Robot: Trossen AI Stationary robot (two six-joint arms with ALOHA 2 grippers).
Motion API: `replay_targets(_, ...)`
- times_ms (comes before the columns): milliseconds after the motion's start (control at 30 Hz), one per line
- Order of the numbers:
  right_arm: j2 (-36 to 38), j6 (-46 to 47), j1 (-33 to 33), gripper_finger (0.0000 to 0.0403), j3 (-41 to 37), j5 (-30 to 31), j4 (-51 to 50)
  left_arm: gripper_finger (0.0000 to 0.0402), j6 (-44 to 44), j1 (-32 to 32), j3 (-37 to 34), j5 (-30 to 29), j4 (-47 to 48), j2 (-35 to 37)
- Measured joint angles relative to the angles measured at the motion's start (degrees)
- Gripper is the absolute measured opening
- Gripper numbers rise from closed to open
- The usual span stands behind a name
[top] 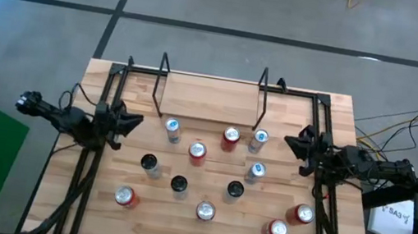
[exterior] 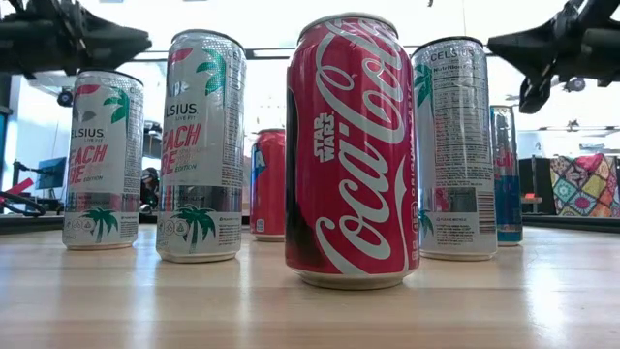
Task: Place canned beverage on shelf
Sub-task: Put the bottom right blue soda can on the shelf
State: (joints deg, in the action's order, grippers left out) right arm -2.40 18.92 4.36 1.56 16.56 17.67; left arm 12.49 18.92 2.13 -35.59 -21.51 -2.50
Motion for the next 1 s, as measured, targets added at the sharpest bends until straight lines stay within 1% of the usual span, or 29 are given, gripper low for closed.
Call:
replay_targets(100, -0.04, 0.61, 0.00, 0.0009, 0.00, 0.00, 2.71, 0.0044, -1.28, 0.00, 0.00, -0.02, -2.48, 0.02)
replay_targets(267, -2.36, 1.06, 0.00, 0.0009, 0.01, 0.00, 8.63, 0.0044, -2.08, 0.00, 0.00, -0.02, -2.84, 0.02)
replay_targets(367, -4.94, 1.07, 0.00, 0.0009, 1.32, 0.00, 9.07, 0.0044, -2.83, 0.00, 0.00, 0.02, -3.07, 0.00)
replay_targets(467, -9.00, 1.96, 0.00, 0.0009, 4.31, 0.00, 7.80, 0.0044, -2.89, 0.00, 0.00, 0.10, -4.74, -0.74)
replay_targets(633, -15.57, 3.99, 0.00, 0.0009, 12.35, 0.02, -0.48, 0.0040, -3.65, 0.00, 0.00, 5.06, -14.87, -5.77)
replay_targets(933, -24.57, 10.91, 0.00, 0.0009, 28.65, 0.02, -25.01, 0.0037, -2.36, 0.00, 0.00, 5.09, -24.79, -19.00)
replay_targets(1000, -26.03, 11.56, 0.00, 0.0009, 31.48, 0.02, -29.41, 0.0037, -2.23, 0.00, 0.68, 4.99, -25.53, -21.69)
